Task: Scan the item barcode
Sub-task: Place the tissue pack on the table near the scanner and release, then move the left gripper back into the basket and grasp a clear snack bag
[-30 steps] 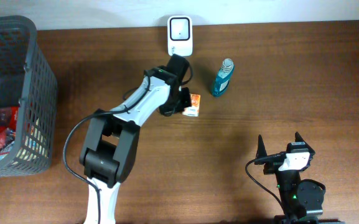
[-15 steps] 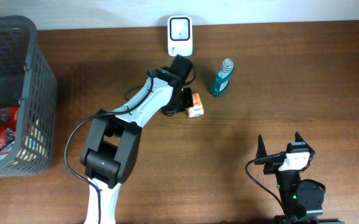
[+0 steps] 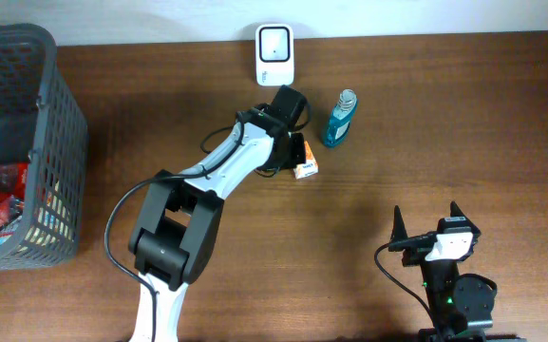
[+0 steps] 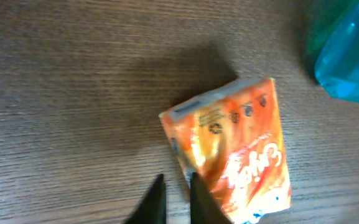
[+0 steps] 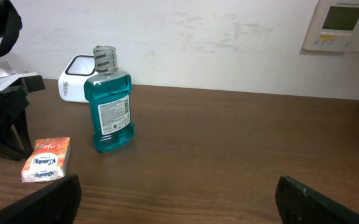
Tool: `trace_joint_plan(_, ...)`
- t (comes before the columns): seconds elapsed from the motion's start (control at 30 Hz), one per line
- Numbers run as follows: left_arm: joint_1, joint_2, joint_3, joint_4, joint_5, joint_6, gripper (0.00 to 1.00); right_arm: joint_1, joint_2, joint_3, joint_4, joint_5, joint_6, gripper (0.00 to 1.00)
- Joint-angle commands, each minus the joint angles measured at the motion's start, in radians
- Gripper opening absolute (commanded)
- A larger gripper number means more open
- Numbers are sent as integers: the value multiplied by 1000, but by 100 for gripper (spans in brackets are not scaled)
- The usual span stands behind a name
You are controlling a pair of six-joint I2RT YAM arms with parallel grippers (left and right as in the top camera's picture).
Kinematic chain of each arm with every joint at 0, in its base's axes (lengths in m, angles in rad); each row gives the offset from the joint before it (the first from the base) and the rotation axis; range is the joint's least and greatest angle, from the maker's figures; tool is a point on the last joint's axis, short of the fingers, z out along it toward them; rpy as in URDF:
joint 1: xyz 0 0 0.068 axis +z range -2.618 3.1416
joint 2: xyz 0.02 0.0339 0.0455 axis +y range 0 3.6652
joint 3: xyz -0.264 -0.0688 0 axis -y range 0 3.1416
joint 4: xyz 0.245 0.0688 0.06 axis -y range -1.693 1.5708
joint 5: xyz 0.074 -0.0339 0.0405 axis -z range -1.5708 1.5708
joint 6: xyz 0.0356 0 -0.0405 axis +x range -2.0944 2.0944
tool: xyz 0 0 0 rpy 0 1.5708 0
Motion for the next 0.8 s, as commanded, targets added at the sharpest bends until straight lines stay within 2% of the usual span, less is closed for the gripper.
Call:
trace_joint_plan(0.0, 36, -1, 67, -55, -11, 99, 21, 9, -6, -9, -3, 8, 1, 98)
trace_joint_plan(0.1, 73, -18, 143, -148, -12, 163, 32, 9, -6, -9, -3, 8, 1, 98)
trace_joint_plan(0.2, 117, -40, 236, -243, -34, 173, 43, 9, -6, -9, -3, 8, 1, 98)
trace_joint_plan(0.23, 131, -48, 270, -275, -47, 173, 54, 9, -6, -9, -3, 8, 1, 98)
trace_joint_plan(0.3, 161, -66, 344, -336, -78, 174, 82, 9, -6, -9, -3, 8, 1, 99)
trace_joint_plan(0.37, 200, -89, 441, -410, -93, 174, 97, 9, -6, -9, -3, 8, 1, 98)
trace_joint_plan(0.5, 296, -140, 640, -553, -93, 175, 99, 9, -6, -9, -3, 8, 1, 98)
trace_joint_plan(0.57, 348, -169, 752, -619, -92, 212, 99, 9, -6, -9, -3, 8, 1, 99)
trace_joint_plan(0.77, 476, -264, 964, -677, -93, 248, 99, 9, -6, -9, -3, 8, 1, 98)
